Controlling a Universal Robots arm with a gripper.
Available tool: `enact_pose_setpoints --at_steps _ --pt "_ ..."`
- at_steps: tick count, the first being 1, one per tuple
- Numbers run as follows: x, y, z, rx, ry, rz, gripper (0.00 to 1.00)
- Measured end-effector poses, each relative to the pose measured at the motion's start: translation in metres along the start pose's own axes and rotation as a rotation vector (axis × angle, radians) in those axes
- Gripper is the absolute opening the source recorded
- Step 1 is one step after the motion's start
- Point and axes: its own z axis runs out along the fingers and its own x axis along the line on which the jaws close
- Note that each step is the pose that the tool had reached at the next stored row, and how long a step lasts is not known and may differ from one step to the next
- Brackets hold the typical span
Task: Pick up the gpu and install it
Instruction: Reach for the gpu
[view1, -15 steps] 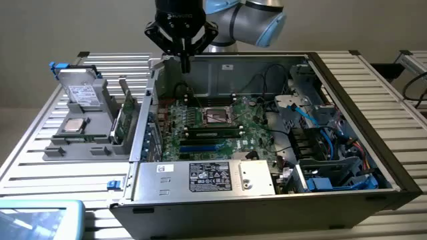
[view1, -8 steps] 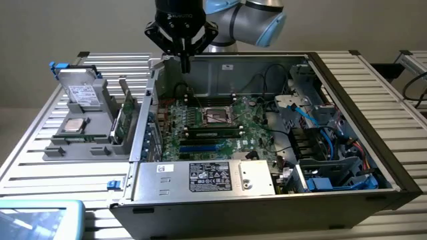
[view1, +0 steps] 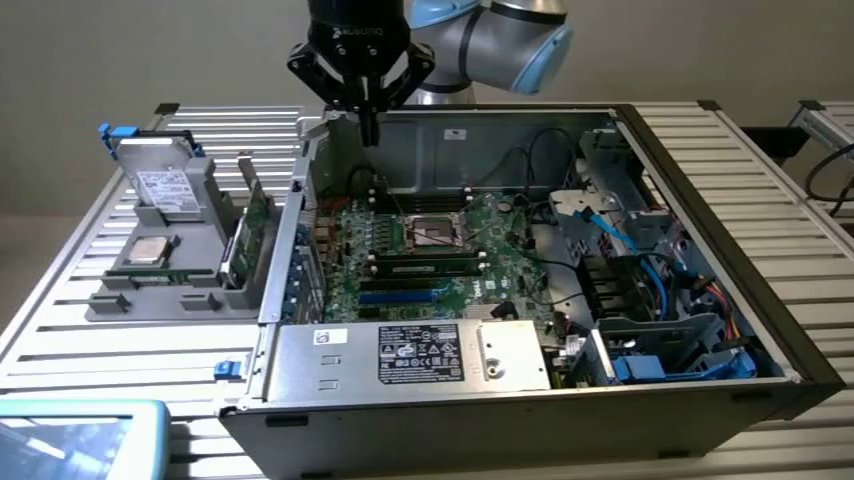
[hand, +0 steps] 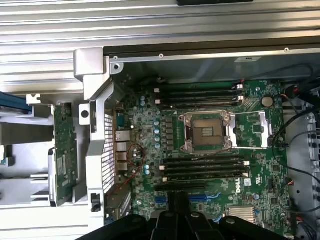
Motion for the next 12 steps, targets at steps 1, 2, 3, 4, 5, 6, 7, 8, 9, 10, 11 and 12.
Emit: enact_pose_setpoints --at_steps 1,2,3,4,5,6,7,8,9,10,11,12 --pt "0.002 -0.0002 0.0000 0.0000 -0.0003 0.000 0.12" --pt "0.005 -0.0003 0.0001 -0.0001 -0.0006 0.000 0.12" --pt "0.009 -0.0006 0.0002 -0.0001 -0.0009 0.000 0.12" --pt "0.013 -0.0009 0.0002 -0.0002 -0.0011 0.000 0.12" --pt "0.018 -0.0012 0.0002 -0.0002 -0.0012 0.000 0.12" --pt "0.022 -0.0016 0.0003 -0.0003 -0.0012 0.000 0.12" --pt "0.027 -0.0019 0.0002 -0.0002 -0.0012 0.000 0.12" --pt "0.031 -0.0021 0.0003 -0.0003 -0.0013 0.000 0.12" --pt "0.036 -0.0024 0.0003 -0.0002 -0.0013 0.000 0.12" --pt "0.041 -0.0026 0.0003 -0.0002 -0.0012 0.000 0.12" --pt "0.045 -0.0029 0.0003 -0.0002 -0.0012 0.000 0.12" --pt "0.050 -0.0031 0.0003 -0.0002 -0.0013 0.000 0.12"
